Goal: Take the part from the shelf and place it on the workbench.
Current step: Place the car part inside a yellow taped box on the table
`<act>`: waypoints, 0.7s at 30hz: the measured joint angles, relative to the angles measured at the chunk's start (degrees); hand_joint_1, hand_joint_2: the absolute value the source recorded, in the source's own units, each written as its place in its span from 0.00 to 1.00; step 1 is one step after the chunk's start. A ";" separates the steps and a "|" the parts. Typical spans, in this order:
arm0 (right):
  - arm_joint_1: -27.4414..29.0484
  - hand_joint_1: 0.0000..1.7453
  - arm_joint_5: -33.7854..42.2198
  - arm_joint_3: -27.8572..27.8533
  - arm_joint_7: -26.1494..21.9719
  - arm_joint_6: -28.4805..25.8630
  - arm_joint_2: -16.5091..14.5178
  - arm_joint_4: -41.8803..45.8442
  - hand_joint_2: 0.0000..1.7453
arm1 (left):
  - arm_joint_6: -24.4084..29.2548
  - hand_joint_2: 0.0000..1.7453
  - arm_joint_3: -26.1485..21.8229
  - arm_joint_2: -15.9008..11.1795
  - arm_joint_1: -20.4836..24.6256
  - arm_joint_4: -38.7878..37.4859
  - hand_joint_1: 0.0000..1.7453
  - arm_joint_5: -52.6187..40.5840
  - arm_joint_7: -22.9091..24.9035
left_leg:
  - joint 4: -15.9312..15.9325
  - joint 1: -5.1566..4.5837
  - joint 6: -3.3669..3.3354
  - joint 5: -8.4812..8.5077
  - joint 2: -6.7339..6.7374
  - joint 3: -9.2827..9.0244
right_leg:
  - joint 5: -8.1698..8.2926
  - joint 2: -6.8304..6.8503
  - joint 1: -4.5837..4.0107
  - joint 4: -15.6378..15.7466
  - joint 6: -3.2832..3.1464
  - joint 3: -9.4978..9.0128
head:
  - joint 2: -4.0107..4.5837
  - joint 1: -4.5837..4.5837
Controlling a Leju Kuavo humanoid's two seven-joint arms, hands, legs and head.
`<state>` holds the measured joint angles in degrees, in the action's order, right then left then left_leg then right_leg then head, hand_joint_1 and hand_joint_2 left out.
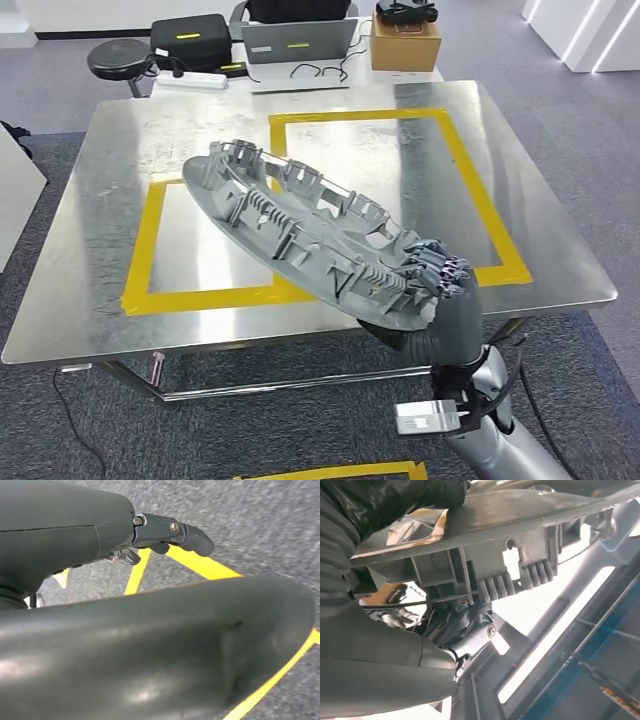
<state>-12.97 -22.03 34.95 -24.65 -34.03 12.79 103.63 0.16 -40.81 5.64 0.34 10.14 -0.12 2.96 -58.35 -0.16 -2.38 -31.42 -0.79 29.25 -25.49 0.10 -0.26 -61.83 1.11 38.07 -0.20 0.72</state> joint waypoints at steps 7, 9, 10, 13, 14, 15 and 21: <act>-11.48 1.00 -2.75 2.12 11.63 6.05 -1.96 -9.82 1.00 | -0.70 0.00 1.19 -0.61 0.71 0.00 0.00 -1.76 0.85 | -5.86 0.21 2.34 -1.48 0.50 2.61 | -0.51 0.03 0.31 4.77 -1.55 -3.84 | -0.02 -0.33; -15.62 1.00 -5.14 3.29 14.92 7.30 -2.95 -14.25 1.00 | -1.02 0.00 1.66 -0.95 0.80 0.00 0.00 -2.28 1.09 | -12.64 0.56 3.04 -3.71 0.51 7.32 | -0.98 0.01 0.40 4.83 -1.75 -4.44 | -0.02 -0.59; -17.46 1.00 -6.60 3.92 16.52 7.91 -3.39 -16.52 1.00 | -1.21 0.00 1.86 -1.16 0.76 0.00 0.00 -2.54 1.26 | -14.53 0.73 3.34 -4.08 0.52 9.14 | -1.31 0.01 0.42 4.80 -1.75 -4.83 | -0.01 -0.62; -21.62 1.00 -10.33 5.73 20.18 9.38 -4.50 -23.15 1.00 | -1.64 0.00 2.26 -1.63 0.61 0.00 0.00 -3.06 1.74 | -9.07 1.17 3.84 1.92 0.54 9.42 | -2.58 0.06 0.55 4.68 -1.42 -6.60 | -0.01 -0.71; -22.45 1.00 -10.92 6.15 20.68 9.52 -4.79 -24.91 1.00 | -1.71 0.00 2.35 -1.74 0.58 -0.01 0.00 -3.15 1.85 | -5.72 1.21 3.80 4.32 0.58 8.65 | -3.02 0.13 0.57 4.61 -1.20 -7.20 | -0.01 -0.74; -23.17 1.00 -11.26 6.53 20.91 9.54 -5.07 -26.42 1.00 | -1.75 0.00 2.43 -1.83 0.58 -0.01 0.00 -3.24 1.90 | -2.71 1.12 3.61 5.70 0.64 7.97 | -3.38 0.17 0.54 4.51 -0.90 -7.46 | -0.01 -0.82; -27.13 1.00 -15.28 9.25 23.51 11.40 -6.47 -34.00 1.00 | -2.13 0.00 3.15 -1.91 0.39 -0.02 0.00 -3.80 1.97 | -0.19 0.99 2.67 7.12 0.48 7.49 | -4.04 -0.01 0.28 4.34 -0.84 -7.38 | -0.02 -0.70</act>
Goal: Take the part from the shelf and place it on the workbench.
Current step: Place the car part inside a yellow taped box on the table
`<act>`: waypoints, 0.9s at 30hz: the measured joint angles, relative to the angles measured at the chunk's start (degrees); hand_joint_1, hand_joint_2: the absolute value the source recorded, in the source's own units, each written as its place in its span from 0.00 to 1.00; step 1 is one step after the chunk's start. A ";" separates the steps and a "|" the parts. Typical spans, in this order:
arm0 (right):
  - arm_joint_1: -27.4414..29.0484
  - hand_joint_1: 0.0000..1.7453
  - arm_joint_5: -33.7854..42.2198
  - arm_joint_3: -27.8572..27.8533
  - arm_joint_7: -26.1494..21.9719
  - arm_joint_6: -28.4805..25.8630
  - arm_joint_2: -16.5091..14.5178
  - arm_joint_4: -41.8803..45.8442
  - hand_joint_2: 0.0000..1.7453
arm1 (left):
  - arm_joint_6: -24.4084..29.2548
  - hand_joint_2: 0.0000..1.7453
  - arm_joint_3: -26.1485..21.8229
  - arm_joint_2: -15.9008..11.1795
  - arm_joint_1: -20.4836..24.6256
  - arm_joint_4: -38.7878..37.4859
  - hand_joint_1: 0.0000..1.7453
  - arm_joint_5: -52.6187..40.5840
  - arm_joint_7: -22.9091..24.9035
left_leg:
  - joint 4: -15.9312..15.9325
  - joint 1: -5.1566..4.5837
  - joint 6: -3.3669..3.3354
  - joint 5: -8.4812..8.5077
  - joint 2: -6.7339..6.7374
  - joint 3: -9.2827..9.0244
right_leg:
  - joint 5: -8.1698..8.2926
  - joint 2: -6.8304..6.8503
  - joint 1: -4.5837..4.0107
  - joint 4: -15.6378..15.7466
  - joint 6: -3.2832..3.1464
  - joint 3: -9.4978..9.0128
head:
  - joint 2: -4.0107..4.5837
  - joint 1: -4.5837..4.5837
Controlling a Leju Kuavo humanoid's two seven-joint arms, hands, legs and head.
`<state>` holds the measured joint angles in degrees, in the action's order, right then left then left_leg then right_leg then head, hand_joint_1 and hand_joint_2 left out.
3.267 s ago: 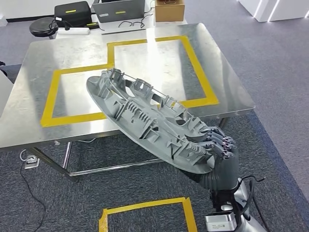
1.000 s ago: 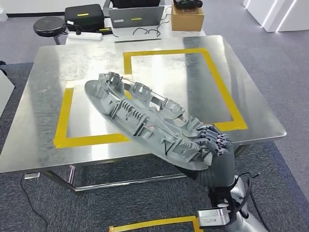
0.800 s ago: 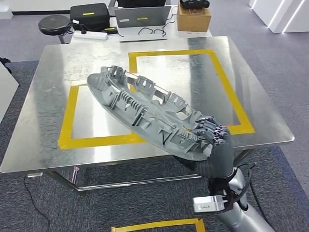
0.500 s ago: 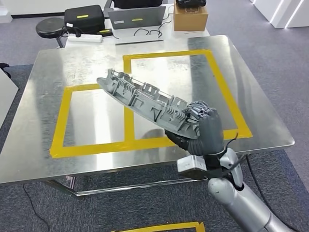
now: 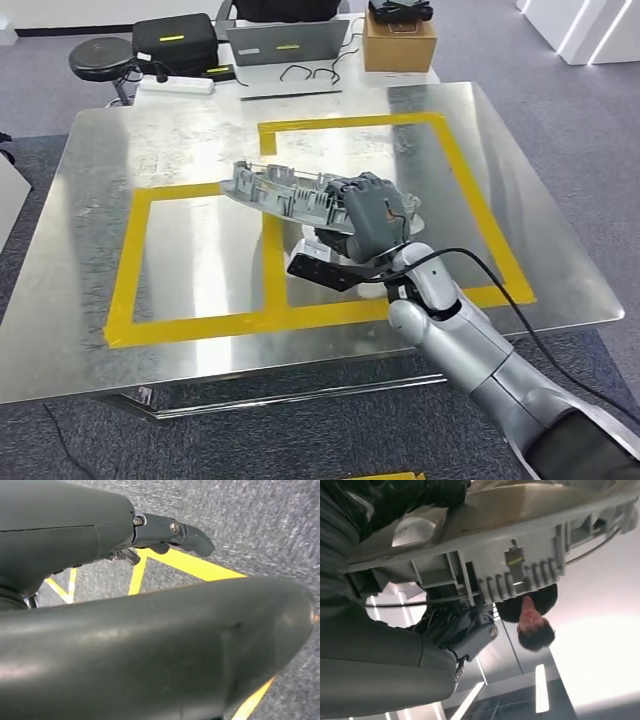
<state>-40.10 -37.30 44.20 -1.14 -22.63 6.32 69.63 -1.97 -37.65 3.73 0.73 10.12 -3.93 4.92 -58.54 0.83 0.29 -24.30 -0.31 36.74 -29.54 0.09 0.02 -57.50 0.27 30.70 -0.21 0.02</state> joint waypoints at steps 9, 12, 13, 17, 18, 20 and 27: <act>-4.63 1.00 -4.87 3.51 6.40 2.22 -3.72 -15.18 1.00 | -1.33 0.00 0.34 -0.29 0.22 0.00 0.00 -0.81 -1.21 | 0.00 -0.31 -0.65 -0.40 -0.21 -0.02 | -0.18 0.20 0.19 1.07 0.74 -0.55 | 0.00 0.13; -5.27 1.00 -4.49 3.55 7.00 3.37 -4.12 -18.79 1.00 | -1.33 0.00 0.34 -0.42 0.16 0.00 0.00 -0.81 -1.20 | -0.01 -0.32 -0.73 -0.34 -0.19 -0.06 | -0.10 0.17 0.21 1.08 1.27 -0.54 | -0.01 0.11; -5.49 1.00 -4.26 3.55 7.22 3.92 -4.20 -19.77 1.00 | -1.27 0.00 0.34 -0.45 0.16 0.00 0.00 -0.81 -1.16 | -0.01 -0.32 -0.76 -0.32 -0.19 -0.08 | -0.08 0.16 0.21 1.08 1.32 -0.54 | -0.01 0.10; -6.17 1.00 -3.42 3.28 8.53 5.11 -4.30 -22.59 1.00 | -1.03 0.00 0.34 -0.53 0.10 0.00 0.00 -0.79 -0.86 | 0.00 -0.28 -0.77 -0.23 -0.17 -0.18 | -0.06 0.17 0.16 1.04 1.37 -0.55 | 0.00 0.10; -6.39 1.00 -3.23 3.12 8.91 5.26 -4.29 -23.14 1.00 | -1.00 0.00 0.34 -0.54 0.05 0.00 0.00 -0.78 -0.78 | 0.01 -0.27 -0.75 -0.21 -0.16 -0.20 | -0.06 0.16 0.15 1.01 1.37 -0.55 | 0.00 0.10; -6.88 1.00 -2.89 2.76 9.51 5.74 -4.19 -24.28 1.00 | -0.98 0.00 0.34 -0.54 -0.02 0.00 0.00 -0.77 -0.63 | 0.02 -0.25 -0.72 -0.19 -0.15 -0.25 | -0.06 0.14 0.14 0.95 1.37 -0.55 | 0.00 0.10; -7.30 1.00 -2.45 1.95 10.07 6.29 -4.05 -26.97 1.00 | -0.90 0.00 0.32 -0.55 -0.06 0.00 0.00 -0.78 -0.15 | 0.08 -0.23 -0.70 -0.18 -0.14 -0.30 | -0.06 0.12 0.11 0.90 1.36 -0.55 | -0.01 0.10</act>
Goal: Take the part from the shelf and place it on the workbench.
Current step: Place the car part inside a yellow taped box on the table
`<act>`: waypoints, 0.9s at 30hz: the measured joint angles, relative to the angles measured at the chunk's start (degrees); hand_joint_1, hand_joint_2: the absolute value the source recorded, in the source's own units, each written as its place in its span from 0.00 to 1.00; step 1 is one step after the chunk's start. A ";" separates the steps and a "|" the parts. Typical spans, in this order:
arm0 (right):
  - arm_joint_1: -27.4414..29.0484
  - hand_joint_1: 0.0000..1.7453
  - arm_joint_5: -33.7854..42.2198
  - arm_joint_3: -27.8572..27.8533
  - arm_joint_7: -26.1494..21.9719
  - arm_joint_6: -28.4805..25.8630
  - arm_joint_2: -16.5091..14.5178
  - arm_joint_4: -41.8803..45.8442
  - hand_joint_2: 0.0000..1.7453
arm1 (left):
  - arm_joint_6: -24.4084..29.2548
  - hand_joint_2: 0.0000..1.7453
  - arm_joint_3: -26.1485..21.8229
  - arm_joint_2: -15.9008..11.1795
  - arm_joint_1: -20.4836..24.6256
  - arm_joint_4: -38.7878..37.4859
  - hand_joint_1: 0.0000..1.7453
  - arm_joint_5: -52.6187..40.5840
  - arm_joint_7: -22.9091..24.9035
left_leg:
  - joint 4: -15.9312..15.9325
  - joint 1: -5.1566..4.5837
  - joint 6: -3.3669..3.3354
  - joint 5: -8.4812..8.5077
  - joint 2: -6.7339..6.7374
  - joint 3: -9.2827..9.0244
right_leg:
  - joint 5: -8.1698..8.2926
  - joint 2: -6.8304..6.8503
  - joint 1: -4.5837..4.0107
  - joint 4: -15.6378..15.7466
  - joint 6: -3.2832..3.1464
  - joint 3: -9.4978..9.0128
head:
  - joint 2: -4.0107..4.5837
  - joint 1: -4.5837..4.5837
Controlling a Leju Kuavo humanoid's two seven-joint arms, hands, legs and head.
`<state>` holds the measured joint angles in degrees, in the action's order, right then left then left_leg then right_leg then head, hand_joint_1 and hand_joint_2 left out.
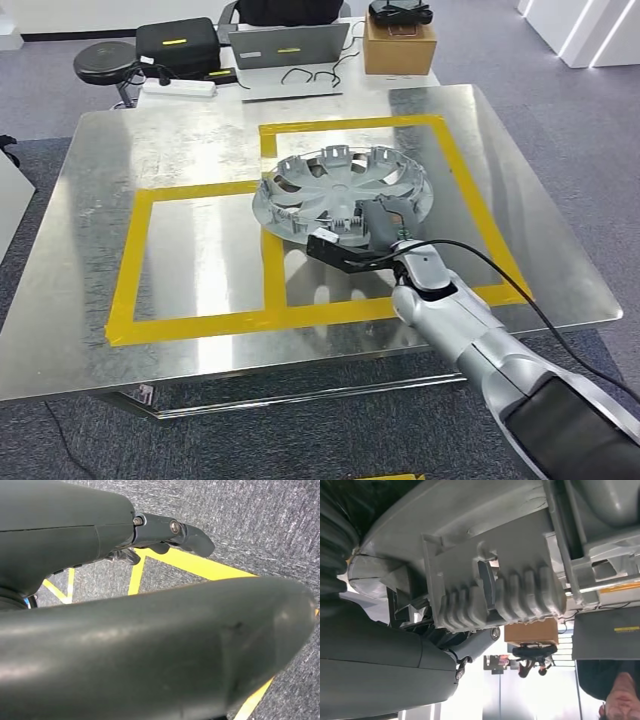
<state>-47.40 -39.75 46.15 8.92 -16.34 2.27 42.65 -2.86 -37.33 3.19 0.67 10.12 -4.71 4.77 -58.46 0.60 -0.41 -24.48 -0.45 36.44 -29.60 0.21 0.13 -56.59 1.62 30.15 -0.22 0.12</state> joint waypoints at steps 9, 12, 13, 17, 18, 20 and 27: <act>-0.53 1.00 -0.18 0.01 0.13 -0.07 0.00 -1.79 1.00 | 0.17 0.00 0.00 0.01 0.00 0.00 0.00 -0.01 0.01 | 0.01 0.01 0.00 0.00 0.00 0.00 | -0.01 0.01 -0.01 0.00 -0.01 0.00 | 0.00 0.01; -0.55 1.00 -0.19 0.01 0.13 -0.07 0.00 -2.06 1.00 | 0.18 0.00 0.00 0.01 0.00 0.00 0.00 -0.01 0.01 | 0.01 0.01 0.00 0.00 0.00 0.00 | -0.01 0.01 -0.01 0.00 -0.01 -0.01 | 0.01 0.01; -0.57 1.00 -0.20 0.01 0.13 -0.07 0.00 -2.15 1.00 | 0.18 0.00 0.00 0.01 0.01 0.00 0.00 -0.01 0.02 | 0.01 0.01 0.00 0.00 0.00 0.00 | -0.01 0.01 0.00 0.00 -0.01 -0.01 | 0.01 0.01; -0.71 1.00 -0.42 0.01 0.24 -0.28 0.00 -2.57 1.00 | 0.26 0.00 0.00 0.01 0.01 0.00 0.00 -0.01 0.00 | 0.01 0.01 -0.02 0.02 0.00 0.00 | -0.01 0.01 0.00 0.00 -0.01 -0.02 | 0.00 0.01; -0.72 1.00 -0.63 -0.01 0.41 -0.49 0.00 -2.66 1.00 | 0.34 0.00 0.00 0.01 0.01 0.00 0.00 -0.01 -0.01 | 0.01 0.01 -0.02 0.02 0.00 0.00 | -0.01 0.02 0.00 0.00 -0.01 -0.02 | 0.00 0.01; -0.72 1.00 -1.12 -0.11 1.10 -1.36 0.00 -2.81 1.00 | 0.58 0.00 0.00 0.01 0.01 0.00 0.00 -0.01 -0.01 | 0.01 0.01 -0.03 0.02 0.00 0.00 | -0.01 0.02 0.00 0.00 -0.01 -0.02 | 0.01 0.01; -0.12 0.08 -1.77 -3.18 2.56 -12.30 0.00 -2.82 0.25 | 1.45 0.00 -0.02 0.02 0.01 0.00 0.00 0.00 -0.30 | 0.01 0.01 -0.03 0.02 0.00 0.00 | -0.01 0.00 0.00 0.00 -0.01 0.00 | 0.00 0.01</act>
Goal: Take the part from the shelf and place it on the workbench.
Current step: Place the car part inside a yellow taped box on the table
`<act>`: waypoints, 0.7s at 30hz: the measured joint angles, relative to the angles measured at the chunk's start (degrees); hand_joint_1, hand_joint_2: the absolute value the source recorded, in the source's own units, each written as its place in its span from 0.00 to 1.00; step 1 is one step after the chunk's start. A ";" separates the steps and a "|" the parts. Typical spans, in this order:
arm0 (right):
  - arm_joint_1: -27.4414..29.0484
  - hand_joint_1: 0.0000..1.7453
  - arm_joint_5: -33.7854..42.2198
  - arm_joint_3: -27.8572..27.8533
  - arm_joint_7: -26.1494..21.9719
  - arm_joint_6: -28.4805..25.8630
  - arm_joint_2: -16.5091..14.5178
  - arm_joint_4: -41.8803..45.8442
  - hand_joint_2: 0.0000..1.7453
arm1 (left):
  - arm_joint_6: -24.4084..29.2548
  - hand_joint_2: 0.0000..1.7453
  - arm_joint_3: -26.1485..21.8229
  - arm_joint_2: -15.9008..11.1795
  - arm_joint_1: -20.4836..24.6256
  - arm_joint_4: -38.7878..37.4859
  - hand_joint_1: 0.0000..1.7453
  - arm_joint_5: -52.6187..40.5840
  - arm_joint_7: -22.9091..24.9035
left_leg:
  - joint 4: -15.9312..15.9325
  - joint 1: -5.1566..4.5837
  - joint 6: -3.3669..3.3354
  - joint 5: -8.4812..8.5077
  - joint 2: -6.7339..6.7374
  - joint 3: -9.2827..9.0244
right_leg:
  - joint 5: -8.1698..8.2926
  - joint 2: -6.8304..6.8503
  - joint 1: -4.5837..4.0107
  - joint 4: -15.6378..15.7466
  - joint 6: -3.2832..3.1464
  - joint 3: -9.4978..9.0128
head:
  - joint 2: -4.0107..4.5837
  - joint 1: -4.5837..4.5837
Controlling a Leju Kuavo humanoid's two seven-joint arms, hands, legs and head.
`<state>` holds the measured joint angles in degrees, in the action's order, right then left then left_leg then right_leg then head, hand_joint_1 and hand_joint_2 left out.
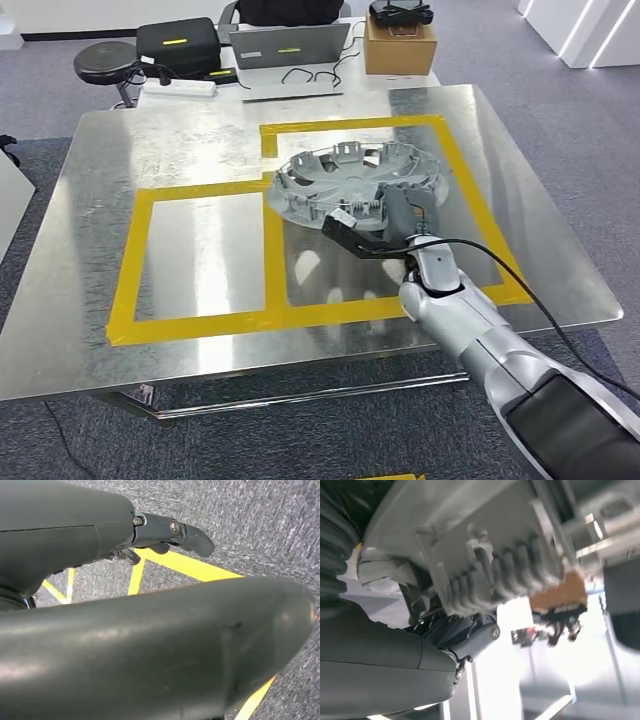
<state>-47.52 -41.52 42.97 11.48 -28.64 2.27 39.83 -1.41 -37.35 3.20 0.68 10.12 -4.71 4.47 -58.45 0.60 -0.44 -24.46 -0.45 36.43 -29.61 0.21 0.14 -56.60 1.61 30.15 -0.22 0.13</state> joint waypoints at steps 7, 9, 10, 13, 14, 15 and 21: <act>2.70 0.00 5.54 -6.01 -5.66 -3.28 0.07 1.29 0.00 | 1.40 0.00 -0.17 -0.01 -0.01 0.00 0.00 0.16 -0.79 | 0.00 0.00 0.00 0.00 0.00 0.00 | 0.00 0.00 -0.01 0.00 0.00 0.00 | 0.00 0.00; 3.27 0.00 9.30 -7.59 -8.90 -1.16 0.05 1.63 0.00 | 1.48 0.00 -0.21 -0.01 -0.01 0.00 0.00 0.29 -0.85 | 0.00 0.00 0.00 0.00 0.00 0.00 | 0.00 0.00 -0.01 0.00 0.00 -0.01 | 0.00 0.00; 3.52 0.00 11.33 -8.23 -10.55 0.62 0.05 1.77 0.00 | 1.50 0.00 -0.24 -0.01 -0.01 0.00 0.00 0.38 -0.87 | 0.01 0.00 0.00 0.00 0.00 0.00 | 0.00 0.00 -0.02 0.00 0.00 -0.01 | 0.00 0.01; 4.12 0.00 15.50 -9.28 -13.21 5.09 0.02 2.21 0.00 | 1.59 0.00 -0.37 -0.01 -0.02 0.00 0.00 0.79 -1.36 | 0.01 -0.01 0.00 0.00 0.00 0.00 | 0.00 -0.01 -0.03 0.00 0.00 -0.02 | 0.01 0.00; 4.23 0.00 16.18 -9.45 -13.40 5.88 -0.01 2.45 0.00 | 1.56 0.00 -0.48 -0.01 -0.02 0.00 0.00 0.98 -1.67 | 0.01 -0.01 0.00 0.00 0.00 0.00 | 0.00 0.00 -0.03 0.00 0.00 -0.02 | 0.01 -0.01; 4.27 0.00 16.66 -9.56 -13.49 6.47 -0.03 2.76 0.00 | 1.47 0.00 -0.61 -0.01 -0.02 0.00 0.00 1.16 -1.98 | 0.01 -0.01 0.00 0.00 0.00 0.00 | 0.00 0.00 -0.03 -0.01 0.00 -0.02 | 0.01 -0.01; 4.59 0.00 18.75 -9.56 -15.64 6.18 -0.05 6.59 0.00 | 1.40 0.00 -1.31 -0.01 -0.02 0.00 0.00 1.17 -3.21 | 0.01 0.00 0.00 0.00 0.01 0.00 | 0.00 0.00 -0.03 -0.01 0.00 -0.02 | 0.00 0.00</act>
<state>-42.94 -22.77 33.41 -4.16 -22.46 2.22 46.43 -0.01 -38.65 3.19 0.66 10.12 -3.54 1.26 -58.45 0.60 -0.44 -24.46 -0.44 36.43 -29.61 0.21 0.11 -56.61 1.61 30.13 -0.22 0.13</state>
